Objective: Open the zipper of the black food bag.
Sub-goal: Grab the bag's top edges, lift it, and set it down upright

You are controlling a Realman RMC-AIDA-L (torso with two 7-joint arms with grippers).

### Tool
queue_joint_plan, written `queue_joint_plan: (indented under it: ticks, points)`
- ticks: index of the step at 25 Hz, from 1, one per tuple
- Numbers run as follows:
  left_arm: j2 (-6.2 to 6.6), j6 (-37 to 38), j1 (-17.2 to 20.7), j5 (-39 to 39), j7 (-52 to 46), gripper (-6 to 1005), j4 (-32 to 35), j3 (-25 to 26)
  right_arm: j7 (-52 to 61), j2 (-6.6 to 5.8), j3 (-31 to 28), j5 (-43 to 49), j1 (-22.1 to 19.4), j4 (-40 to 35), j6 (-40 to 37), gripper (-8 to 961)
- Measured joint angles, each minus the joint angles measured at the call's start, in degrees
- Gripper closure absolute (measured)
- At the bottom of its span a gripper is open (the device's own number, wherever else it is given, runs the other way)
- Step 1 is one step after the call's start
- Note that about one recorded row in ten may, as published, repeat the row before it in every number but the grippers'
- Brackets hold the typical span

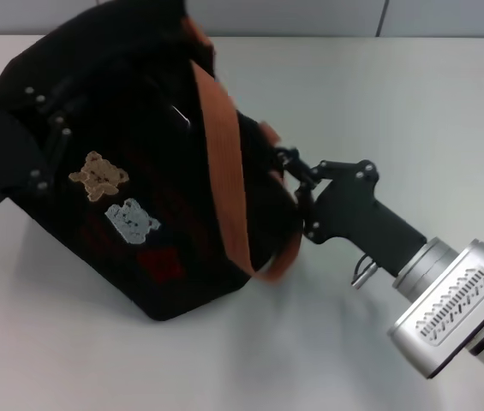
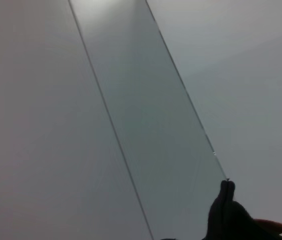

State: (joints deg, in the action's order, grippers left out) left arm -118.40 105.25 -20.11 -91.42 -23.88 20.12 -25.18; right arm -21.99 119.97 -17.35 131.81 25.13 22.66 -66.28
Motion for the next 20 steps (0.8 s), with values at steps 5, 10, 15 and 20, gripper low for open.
queue_joint_plan:
  ticks: [5, 10, 15, 20]
  points:
    - [0.03, 0.0, 1.2, 0.0, 0.4, 928, 0.0, 2.3, 0.1, -0.01, -0.1, -3.4, -0.2, -1.6, 0.0, 924]
    - [0.1, -0.2, 2.4, 0.0, 0.4, 929, 0.0, 3.7, 0.1, -0.01, -0.1, -7.8, -0.2, -2.6, -0.4, 916]
    - [0.07, -0.4, 3.4, 0.0, 0.4, 926, -0.3, 4.2, 0.2, -0.02, -0.4, -10.7, 0.2, -2.8, -0.7, 908]
    - [0.04, -0.6, 4.3, 0.0, 2.0, 923, -2.7, 6.1, 1.9, -0.07, -3.2, -11.2, 0.4, -2.9, -0.9, 900]
